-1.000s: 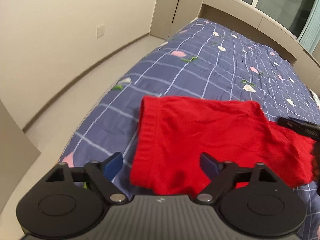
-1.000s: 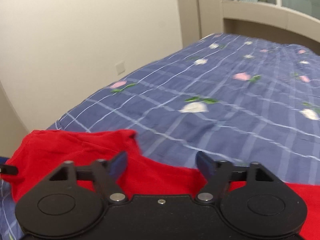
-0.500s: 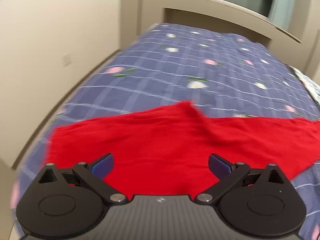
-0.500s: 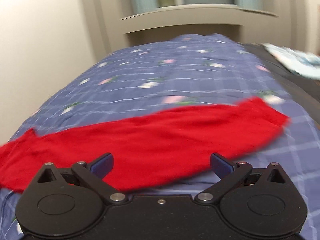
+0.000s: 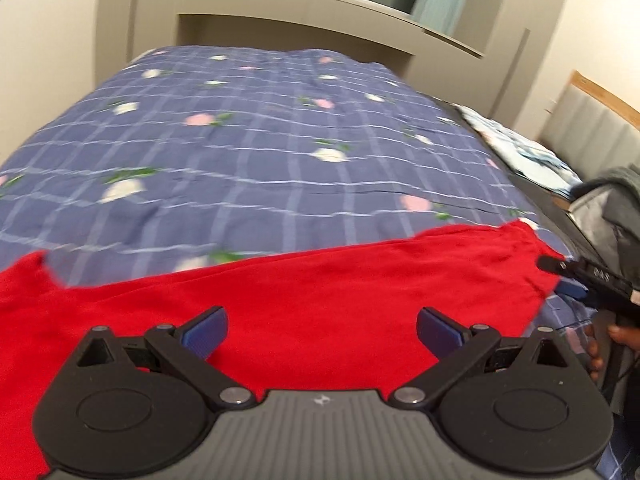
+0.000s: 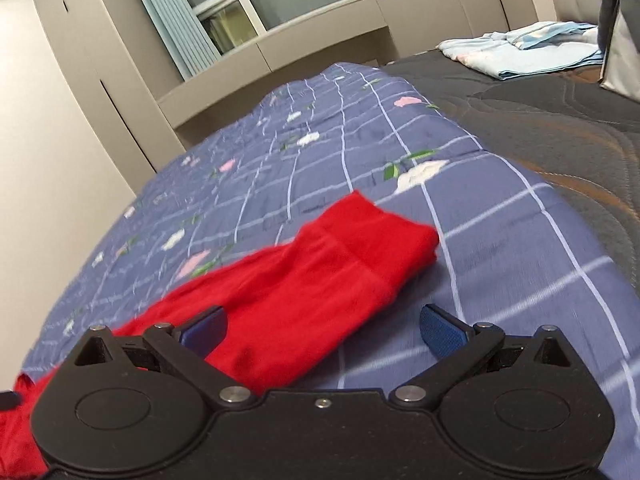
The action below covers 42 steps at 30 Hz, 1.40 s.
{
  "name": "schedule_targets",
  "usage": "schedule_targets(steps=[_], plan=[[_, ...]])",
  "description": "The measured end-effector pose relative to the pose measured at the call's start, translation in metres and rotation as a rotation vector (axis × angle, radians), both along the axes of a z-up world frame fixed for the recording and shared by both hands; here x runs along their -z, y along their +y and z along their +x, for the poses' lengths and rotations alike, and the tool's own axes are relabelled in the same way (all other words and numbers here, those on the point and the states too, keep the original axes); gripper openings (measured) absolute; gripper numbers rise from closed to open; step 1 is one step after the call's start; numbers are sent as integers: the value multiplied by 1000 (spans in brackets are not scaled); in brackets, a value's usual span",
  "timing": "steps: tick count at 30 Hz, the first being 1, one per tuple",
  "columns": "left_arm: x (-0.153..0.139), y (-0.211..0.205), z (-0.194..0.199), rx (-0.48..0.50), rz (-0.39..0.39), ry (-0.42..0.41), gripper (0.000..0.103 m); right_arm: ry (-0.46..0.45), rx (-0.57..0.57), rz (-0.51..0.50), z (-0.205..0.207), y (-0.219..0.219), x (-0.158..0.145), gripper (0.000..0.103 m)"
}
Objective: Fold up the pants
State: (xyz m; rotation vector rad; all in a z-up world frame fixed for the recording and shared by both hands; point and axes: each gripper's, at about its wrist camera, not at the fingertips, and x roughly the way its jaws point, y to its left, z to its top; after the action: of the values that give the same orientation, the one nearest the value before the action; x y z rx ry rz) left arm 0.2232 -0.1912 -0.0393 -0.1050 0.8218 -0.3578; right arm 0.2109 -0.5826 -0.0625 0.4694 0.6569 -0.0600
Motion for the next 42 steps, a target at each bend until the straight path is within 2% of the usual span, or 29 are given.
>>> schedule_targets(steps=[3,6,9,11,17,20,24,29,33,37,40,42], plan=[[9,-30,12,39,12,-1,102,-37,-19,33,9,-9,1,100],[17,-52,25,45,34,11,102,-57,-5,56,17,-15,4,91],[24,-62,34,33,67,36,102,-74,30,79,16,-22,8,73],[29,-64,38,19,92,54,102,-81,64,92,14,-26,10,56],[37,-60,47,-8,114,101,102,-73,119,111,11,-33,16,31],[38,-59,49,-11,117,110,102,-69,115,92,11,-30,16,24],[32,-57,50,-10,101,127,102,-75,97,29,11,-21,3,21],[17,-42,49,-3,-15,145,102,-117,21,-100,9,8,-34,19],[-3,-20,44,-1,-185,145,102,-163,-83,-220,7,50,-72,19],[-18,14,37,-17,-407,157,102,-193,-204,-308,5,103,-99,19],[-25,38,31,-35,-491,150,102,-196,-290,-373,2,149,-111,19],[-27,52,26,-56,-516,135,102,-188,-347,-405,-3,181,-111,19]])
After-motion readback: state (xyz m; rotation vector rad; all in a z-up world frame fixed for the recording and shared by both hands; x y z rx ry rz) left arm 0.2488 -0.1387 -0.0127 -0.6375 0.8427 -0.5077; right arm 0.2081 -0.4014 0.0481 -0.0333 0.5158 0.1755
